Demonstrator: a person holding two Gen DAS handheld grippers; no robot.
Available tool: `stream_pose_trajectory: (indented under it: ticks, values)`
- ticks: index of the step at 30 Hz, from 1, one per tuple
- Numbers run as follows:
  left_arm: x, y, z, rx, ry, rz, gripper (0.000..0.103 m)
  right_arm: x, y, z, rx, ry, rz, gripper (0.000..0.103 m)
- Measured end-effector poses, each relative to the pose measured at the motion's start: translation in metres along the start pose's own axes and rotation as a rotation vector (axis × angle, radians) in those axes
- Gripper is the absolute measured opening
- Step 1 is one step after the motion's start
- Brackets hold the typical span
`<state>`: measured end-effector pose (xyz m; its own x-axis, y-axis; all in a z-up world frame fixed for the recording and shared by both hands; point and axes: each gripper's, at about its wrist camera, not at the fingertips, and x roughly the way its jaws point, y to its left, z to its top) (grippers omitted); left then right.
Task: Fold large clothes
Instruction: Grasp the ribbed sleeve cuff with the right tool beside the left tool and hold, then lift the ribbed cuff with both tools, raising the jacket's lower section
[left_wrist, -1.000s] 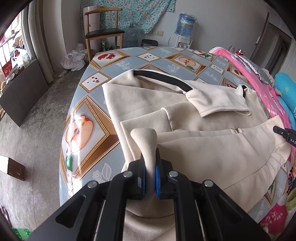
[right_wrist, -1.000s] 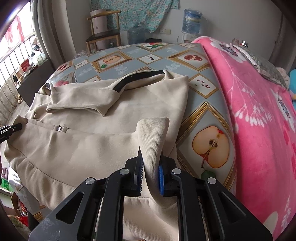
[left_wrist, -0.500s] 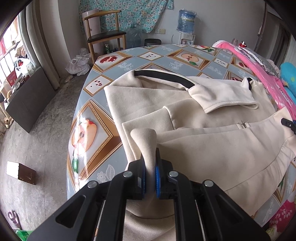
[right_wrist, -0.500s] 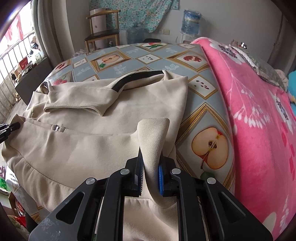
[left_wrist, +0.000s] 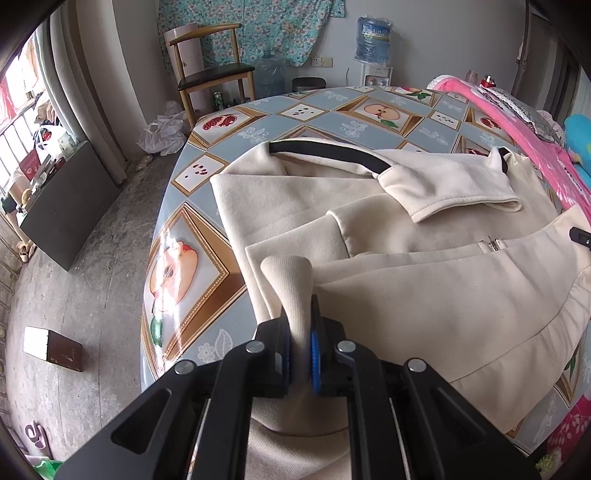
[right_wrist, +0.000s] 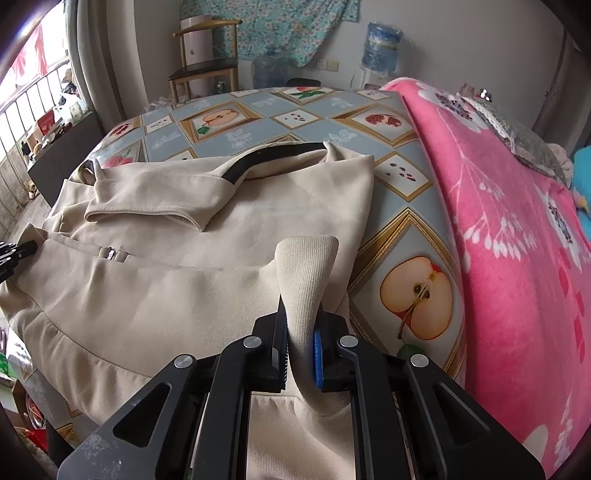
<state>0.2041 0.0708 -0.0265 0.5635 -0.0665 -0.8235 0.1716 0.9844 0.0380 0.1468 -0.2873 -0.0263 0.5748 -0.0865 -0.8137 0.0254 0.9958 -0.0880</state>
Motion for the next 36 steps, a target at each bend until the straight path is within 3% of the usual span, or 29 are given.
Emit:
stream_pose_trajectory:
  ticks: [19, 36]
  values:
    - [0.001, -0.017, 0.005, 0.037, 0.032, 0.130, 0.008, -0.001, 0.001, -0.004, -0.024, -0.006, -0.005, 0.008]
    - [0.003, -0.019, 0.007, 0.029, 0.035, 0.133, 0.008, -0.001, 0.009, -0.004, -0.048, 0.001, -0.048, 0.008]
